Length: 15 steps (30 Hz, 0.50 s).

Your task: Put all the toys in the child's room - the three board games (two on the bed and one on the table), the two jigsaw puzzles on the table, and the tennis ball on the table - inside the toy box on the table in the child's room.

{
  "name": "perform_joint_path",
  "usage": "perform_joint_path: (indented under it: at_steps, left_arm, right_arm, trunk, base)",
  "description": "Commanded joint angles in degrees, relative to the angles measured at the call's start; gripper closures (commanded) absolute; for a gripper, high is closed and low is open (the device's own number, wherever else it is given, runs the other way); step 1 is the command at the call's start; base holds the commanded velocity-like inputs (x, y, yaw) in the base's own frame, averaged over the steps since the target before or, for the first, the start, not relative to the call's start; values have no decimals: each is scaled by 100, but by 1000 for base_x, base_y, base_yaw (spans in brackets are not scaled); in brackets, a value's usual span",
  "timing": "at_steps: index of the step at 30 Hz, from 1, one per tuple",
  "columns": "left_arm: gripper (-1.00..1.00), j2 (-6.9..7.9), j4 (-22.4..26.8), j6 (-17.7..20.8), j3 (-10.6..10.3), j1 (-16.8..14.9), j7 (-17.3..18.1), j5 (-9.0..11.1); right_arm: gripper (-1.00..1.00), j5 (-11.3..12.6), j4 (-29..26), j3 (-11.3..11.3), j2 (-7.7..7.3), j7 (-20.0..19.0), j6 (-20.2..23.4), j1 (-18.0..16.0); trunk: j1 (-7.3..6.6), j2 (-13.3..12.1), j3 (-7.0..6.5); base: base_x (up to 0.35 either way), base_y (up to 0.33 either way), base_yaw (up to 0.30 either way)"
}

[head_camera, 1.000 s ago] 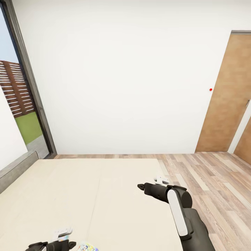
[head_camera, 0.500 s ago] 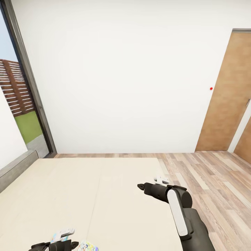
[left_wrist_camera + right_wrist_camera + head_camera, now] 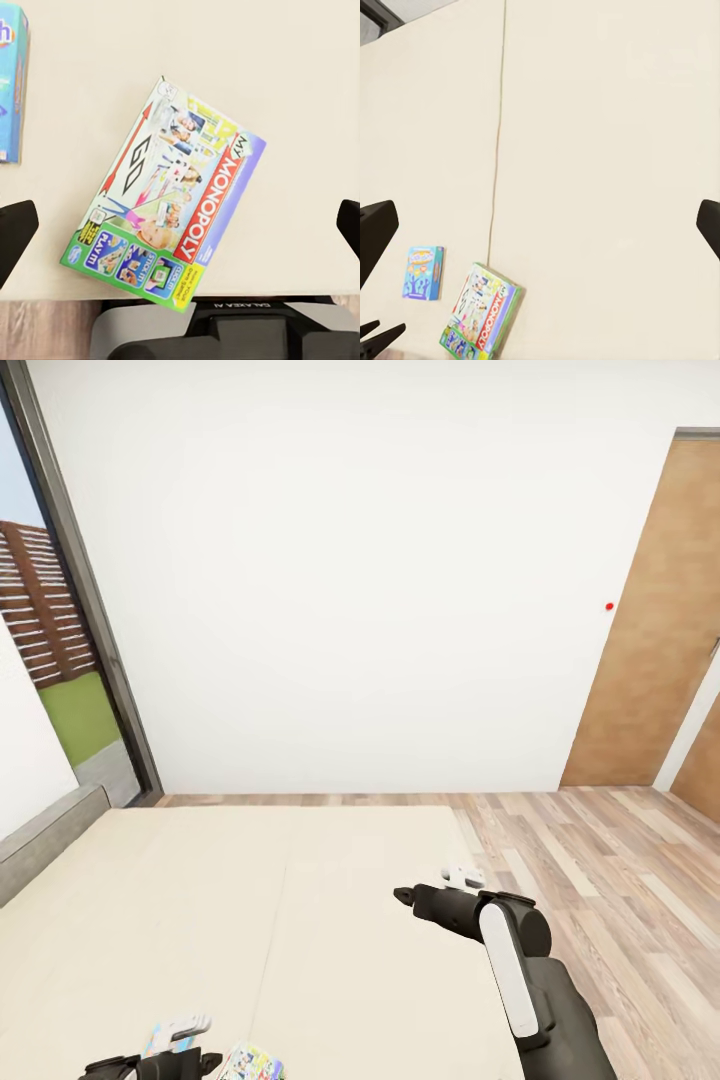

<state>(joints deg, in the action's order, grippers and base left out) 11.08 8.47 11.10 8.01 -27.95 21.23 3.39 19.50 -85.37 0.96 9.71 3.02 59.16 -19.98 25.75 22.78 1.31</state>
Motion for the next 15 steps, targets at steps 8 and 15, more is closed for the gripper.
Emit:
perform_joint_path:
  at_steps: [8,15]
  left_arm:
    - [-100,7,7,59,34,0,21,36]
    - [-100,25,11,57,34,0,61,33]
  right_arm:
    - [-100,45,2,2,5,32,22,-6]
    - [-100,45,8,-4,8,35,21,-6]
  trunk:
    - [4,14,89]
    - [4,14,154]
  base:
    - [0,0,0]
    - [0,0,0]
